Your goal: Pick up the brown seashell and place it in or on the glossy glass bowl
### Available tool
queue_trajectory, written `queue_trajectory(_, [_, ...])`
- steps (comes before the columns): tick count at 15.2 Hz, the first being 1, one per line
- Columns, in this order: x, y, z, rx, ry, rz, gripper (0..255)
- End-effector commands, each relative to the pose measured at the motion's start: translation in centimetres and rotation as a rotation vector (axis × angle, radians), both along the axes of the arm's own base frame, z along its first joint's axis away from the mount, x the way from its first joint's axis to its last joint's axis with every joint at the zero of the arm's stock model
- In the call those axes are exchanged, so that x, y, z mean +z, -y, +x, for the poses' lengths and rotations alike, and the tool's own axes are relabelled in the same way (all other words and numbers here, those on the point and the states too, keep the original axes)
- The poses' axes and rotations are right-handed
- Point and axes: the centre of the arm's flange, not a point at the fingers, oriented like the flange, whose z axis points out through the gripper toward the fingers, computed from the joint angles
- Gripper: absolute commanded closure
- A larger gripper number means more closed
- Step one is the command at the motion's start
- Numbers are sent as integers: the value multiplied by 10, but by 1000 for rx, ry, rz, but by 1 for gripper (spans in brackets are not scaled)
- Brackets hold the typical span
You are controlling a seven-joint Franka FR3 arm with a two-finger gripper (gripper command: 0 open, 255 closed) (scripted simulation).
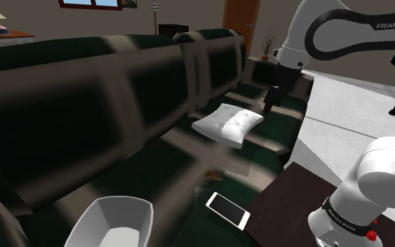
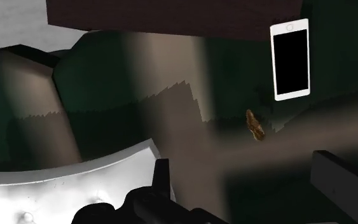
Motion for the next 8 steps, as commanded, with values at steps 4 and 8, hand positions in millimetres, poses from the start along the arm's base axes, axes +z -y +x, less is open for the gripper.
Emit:
queue_trajectory(4, [-60,-19,19,105,12,29,0])
queue_trajectory(8, [-107,-34,33,188,19,52,0])
